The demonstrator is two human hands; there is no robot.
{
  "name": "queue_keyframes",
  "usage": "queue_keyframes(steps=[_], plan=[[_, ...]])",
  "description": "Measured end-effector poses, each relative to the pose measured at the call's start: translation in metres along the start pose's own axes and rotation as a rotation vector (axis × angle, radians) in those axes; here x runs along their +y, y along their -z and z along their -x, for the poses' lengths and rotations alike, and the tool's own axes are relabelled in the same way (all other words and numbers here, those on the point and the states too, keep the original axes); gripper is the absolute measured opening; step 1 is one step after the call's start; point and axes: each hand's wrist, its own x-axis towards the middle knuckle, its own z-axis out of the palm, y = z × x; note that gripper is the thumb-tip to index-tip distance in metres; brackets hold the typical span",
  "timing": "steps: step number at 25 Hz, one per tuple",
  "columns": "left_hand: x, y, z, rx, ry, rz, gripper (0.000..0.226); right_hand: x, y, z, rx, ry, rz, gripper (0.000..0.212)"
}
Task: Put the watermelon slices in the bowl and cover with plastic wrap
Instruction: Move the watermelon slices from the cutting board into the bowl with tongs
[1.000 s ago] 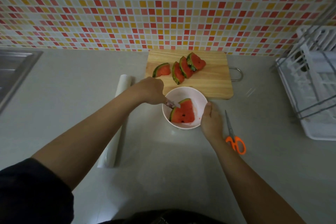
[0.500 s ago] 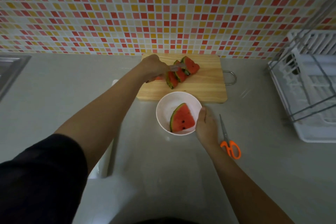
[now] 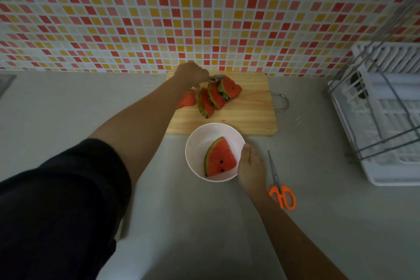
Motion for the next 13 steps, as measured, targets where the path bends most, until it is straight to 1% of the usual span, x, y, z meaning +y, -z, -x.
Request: queue_keyframes(steps=[3,6,8,11,13], plan=[[0.002,0.004,-0.012,-0.092,-0.007,0.011,0.025,0.000,0.000,0.000,-0.004,-0.014,-0.017,0.039],[-0.008,0.005,-0.025,-0.215,0.047,0.147,0.014,0.000,0.001,0.000,-0.003,0.013,0.007,0.038],[-0.016,0.004,-0.031,-0.262,0.088,0.241,0.016,-0.001,0.001,0.000,0.001,0.019,0.007,0.037],[-0.028,-0.002,-0.035,-0.257,0.131,0.417,0.019,-0.003,0.002,0.001,-0.008,0.021,0.000,0.037],[-0.032,-0.006,-0.034,-0.243,0.128,0.468,0.019,-0.003,0.003,0.002,-0.014,0.024,-0.010,0.037]])
